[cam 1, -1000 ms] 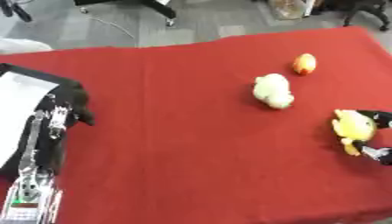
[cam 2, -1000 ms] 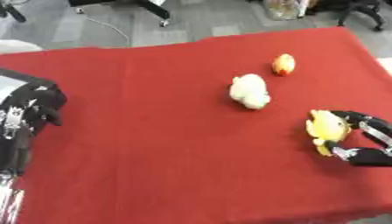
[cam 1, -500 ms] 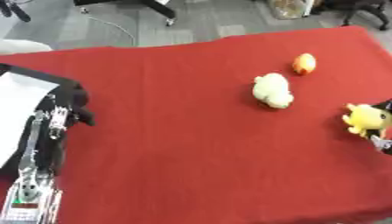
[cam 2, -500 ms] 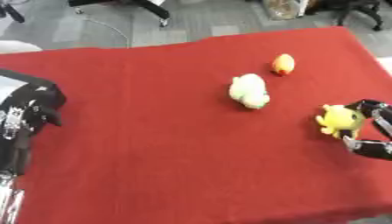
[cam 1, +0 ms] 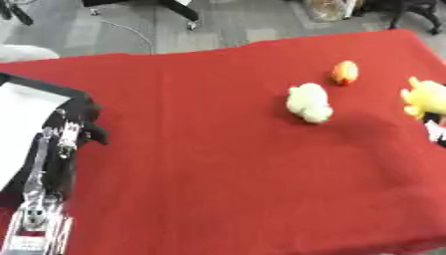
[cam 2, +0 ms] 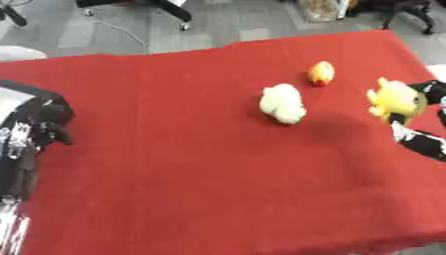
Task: Pick up the objects with one hand, pass them to the other hand, and then place them into the box on the other side of the table.
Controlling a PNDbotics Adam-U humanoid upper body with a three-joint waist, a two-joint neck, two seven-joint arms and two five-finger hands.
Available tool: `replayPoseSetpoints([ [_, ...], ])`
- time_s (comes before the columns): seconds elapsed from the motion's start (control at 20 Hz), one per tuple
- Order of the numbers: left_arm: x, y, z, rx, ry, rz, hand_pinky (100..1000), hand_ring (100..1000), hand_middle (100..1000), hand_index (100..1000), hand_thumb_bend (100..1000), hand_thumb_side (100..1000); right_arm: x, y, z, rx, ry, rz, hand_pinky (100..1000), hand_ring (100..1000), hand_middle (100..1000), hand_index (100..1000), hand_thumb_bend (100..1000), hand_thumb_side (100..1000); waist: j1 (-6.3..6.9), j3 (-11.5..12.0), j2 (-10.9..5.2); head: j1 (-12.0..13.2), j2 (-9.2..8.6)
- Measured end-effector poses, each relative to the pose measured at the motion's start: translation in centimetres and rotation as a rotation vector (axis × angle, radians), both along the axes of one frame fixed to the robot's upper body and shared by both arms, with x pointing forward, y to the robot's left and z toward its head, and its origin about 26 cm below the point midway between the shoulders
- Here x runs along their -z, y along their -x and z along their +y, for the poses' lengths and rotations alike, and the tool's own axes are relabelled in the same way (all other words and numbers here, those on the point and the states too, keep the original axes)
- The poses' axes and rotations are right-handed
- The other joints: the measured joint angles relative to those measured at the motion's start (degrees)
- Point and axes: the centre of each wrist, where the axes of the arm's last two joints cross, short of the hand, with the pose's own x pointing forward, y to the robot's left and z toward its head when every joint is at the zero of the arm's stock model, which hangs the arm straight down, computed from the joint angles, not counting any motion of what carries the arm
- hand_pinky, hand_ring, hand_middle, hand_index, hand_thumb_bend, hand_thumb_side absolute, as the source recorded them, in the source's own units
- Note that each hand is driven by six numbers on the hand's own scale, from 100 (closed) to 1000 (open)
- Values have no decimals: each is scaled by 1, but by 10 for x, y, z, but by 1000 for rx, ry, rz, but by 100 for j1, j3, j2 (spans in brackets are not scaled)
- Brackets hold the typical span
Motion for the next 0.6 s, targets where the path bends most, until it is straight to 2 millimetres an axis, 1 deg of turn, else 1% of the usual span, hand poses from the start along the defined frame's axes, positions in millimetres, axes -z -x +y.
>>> replayPoseSetpoints([
  [0.15,4,-6,3,-9,-40,16,435,438,648,833,359,710,-26,5,24,-62,-88,-53,713,625,361,278,100,100,0,-31,-33,26,0],
  [0.35,3,-21,2,17,-95,20,433,436,649,833,359,711,-59,12,57,-172,-186,-105,712,625,365,283,100,100,0,-49,-68,87,0],
  [0.45,0,-30,-2,57,-122,12,432,435,650,834,360,713,-69,12,70,-241,-215,-108,712,625,368,285,100,100,0,-59,-82,127,0],
  [0.6,-8,-44,-10,132,-171,-11,432,433,652,834,367,717,-78,8,88,-351,-245,-75,708,626,371,286,100,100,0,-58,-83,221,0],
])
